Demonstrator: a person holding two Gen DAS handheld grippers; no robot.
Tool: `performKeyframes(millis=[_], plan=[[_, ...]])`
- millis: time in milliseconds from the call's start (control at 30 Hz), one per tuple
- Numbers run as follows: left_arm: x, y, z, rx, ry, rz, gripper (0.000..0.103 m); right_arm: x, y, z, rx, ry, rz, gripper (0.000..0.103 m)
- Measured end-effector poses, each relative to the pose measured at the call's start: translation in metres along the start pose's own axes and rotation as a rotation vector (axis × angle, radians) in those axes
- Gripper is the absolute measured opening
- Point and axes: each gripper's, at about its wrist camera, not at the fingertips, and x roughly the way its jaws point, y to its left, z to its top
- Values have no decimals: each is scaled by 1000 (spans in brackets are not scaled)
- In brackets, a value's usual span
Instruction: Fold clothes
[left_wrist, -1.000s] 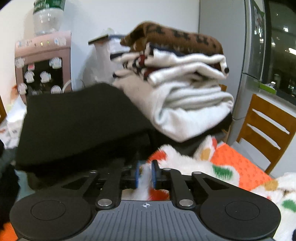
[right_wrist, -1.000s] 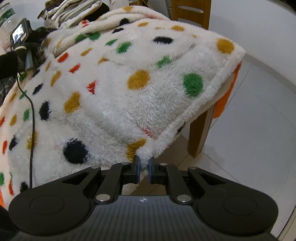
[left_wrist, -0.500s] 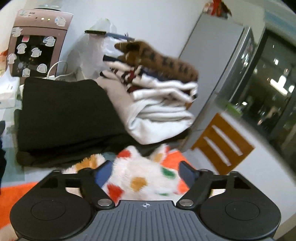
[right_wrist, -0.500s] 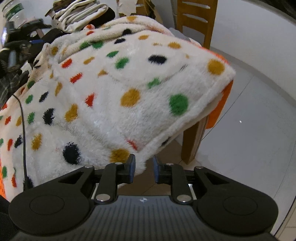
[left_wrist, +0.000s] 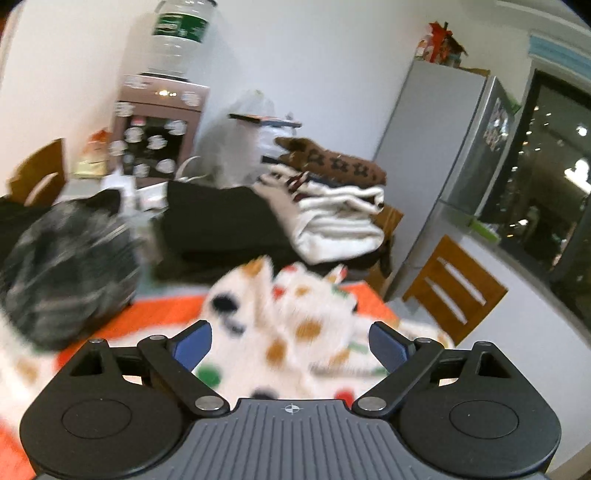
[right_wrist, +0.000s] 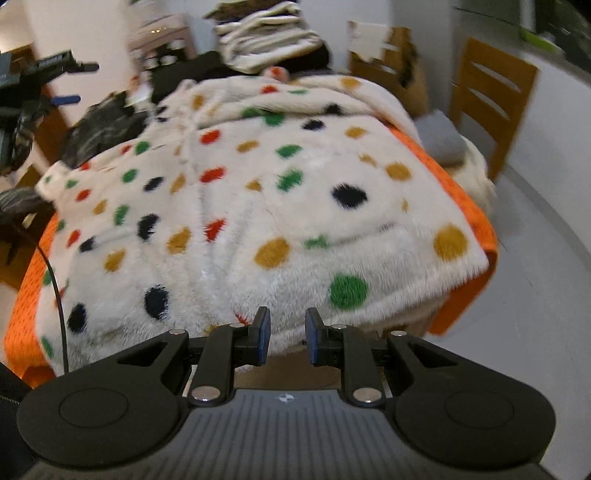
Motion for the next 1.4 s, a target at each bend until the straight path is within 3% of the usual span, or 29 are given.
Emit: performKeyframes(millis=[367,700,900,1100,1300,1400], plan=[[-136,16,-85,-95,-58,196,93,-13,-7,12,-171,-2,123,24],[-194,45,-135,-174,-51,424,93,16,22,33,-272,42,239,25],[-213,64,-132,-179,-79,513,93,45,63,51,-351,65,309,25],[-217,97,-104,-163,-126,539,96,73,105,69,-378,73,332,25],[-205,142,-65,-88,-131,507,97,101,144,81,-310,53,288,29],[-196,172,-46,-67,-126,490,97,123,156,77,-264,65,225,29]])
